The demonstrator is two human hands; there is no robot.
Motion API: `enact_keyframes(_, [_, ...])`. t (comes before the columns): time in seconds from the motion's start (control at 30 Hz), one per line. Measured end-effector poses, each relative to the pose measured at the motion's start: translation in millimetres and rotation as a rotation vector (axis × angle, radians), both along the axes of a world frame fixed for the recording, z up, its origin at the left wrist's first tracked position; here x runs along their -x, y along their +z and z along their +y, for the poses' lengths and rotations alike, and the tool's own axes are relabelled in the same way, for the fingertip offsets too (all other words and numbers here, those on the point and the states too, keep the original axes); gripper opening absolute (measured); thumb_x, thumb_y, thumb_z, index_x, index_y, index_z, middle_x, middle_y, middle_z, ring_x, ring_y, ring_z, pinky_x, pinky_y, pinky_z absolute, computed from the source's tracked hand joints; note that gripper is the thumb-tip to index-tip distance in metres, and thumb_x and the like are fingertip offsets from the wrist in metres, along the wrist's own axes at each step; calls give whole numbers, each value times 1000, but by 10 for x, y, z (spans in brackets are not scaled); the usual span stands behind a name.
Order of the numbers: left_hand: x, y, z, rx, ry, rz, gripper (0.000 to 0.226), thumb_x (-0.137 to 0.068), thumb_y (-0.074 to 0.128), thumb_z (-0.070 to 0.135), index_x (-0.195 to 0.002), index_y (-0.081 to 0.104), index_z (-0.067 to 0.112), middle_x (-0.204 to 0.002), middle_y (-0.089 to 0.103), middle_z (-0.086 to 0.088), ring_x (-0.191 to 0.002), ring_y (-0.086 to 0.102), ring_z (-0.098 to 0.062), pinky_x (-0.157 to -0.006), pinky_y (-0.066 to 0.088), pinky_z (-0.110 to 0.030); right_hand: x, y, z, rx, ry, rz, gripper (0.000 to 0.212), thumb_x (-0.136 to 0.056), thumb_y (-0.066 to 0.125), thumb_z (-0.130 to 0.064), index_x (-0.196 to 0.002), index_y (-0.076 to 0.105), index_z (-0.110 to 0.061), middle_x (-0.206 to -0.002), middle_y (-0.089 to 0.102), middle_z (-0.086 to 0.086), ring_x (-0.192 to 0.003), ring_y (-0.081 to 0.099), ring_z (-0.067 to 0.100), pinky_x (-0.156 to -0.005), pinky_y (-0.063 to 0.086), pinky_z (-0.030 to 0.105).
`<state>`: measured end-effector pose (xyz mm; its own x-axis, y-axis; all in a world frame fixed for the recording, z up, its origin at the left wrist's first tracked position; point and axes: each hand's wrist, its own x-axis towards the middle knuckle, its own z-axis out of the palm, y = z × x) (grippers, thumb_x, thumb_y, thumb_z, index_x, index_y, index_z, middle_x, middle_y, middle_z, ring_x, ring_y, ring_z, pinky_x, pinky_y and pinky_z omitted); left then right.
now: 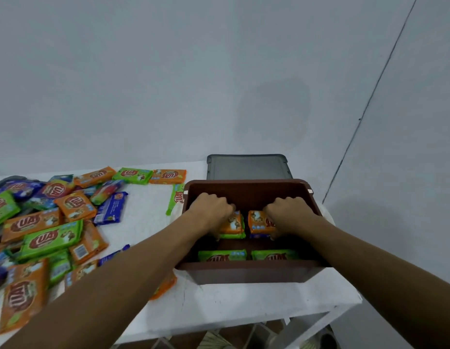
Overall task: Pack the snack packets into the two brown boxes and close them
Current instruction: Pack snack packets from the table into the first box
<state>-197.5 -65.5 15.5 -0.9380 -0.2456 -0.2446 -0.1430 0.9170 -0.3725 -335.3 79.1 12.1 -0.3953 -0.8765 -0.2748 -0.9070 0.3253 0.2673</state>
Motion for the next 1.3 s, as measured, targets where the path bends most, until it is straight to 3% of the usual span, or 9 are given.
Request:
enact_keyframes(0.27, [-50,74,14,-101,99,-91,68,-77,74,52,-129,51,16,-124,56,-7,-110,58,-29,-84,47,-40,9,57,24,-32,-32,-83,69,-75,72,-58,-127,49,-18,-123,55,5,-108,55,22,-84,42,34])
enact_keyframes(0.37, [-177,230,-135,-142,29,-56,47,-86,64,50,-122,58,20,-117,60,-5,-108,57,-26,-92,42,-41,6,162,-6,-77,-50,-162,50,-76,74,-52,-110,52,-23,-117,55,3,-100,54,19,-77,41,31])
enact_keyframes(0.5, [-528,289,-492,-440,-79,324,28,-91,59,40,-107,63,17,-108,60,-1,-104,52,-19,-89,45,-41,-52,292,-64,54,-35,-220,18,-80,69,-32,-92,56,-27,-96,56,-5,-77,49,10,-58,34,26])
enact_keyframes(0.63, [-983,169,-811,-553,-62,619,43,-95,47,45,-123,57,13,-126,55,-5,-116,48,-19,-98,40,-31,-316,418,-251,164,38,-279,11,-86,64,-32,-93,56,-29,-80,54,-12,-74,52,9,-56,34,27])
enact_keyframes(0.7, [-1242,95,-977,-571,26,591,41,-97,52,38,-129,54,12,-128,55,-6,-118,50,-19,-94,39,-27,-508,458,-362,216,77,-298,11,-88,64,-36,-91,55,-31,-77,56,-13,-78,54,11,-59,38,29])
enact_keyframes(0.8, [-1683,-40,-1225,-557,151,293,43,-92,62,36,-129,53,17,-127,53,-2,-117,52,-20,-93,42,-28,-855,511,-581,287,135,-292,10,-88,62,-36,-88,54,-30,-76,57,-12,-79,55,12,-59,37,30])
enact_keyframes(0.93, [-2165,-264,-1358,-615,244,-11,77,-77,74,51,-142,40,29,-145,38,6,-131,39,-16,-106,40,-40,-1298,560,-872,413,187,-229,7,-86,57,-23,-83,51,-28,-77,53,-11,-71,48,11,-53,31,29])
enact_keyframes(1.1, [-2300,-350,-1330,-778,234,47,81,-77,78,44,-144,38,25,-138,39,3,-127,43,-18,-98,44,-28,-1699,600,-1006,509,194,-251,6,-87,56,-28,-85,51,-29,-73,50,-9,-70,49,14,-53,33,30])
enact_keyframes(1.3, [-2417,-236,-1507,-865,143,248,40,-75,83,31,-100,51,28,-103,52,6,-90,55,-12,-68,49,-27,-2129,527,-1187,245,280,-51,15,-95,54,-29,-109,53,-26,-101,60,-5,-98,53,17,-85,32,37])
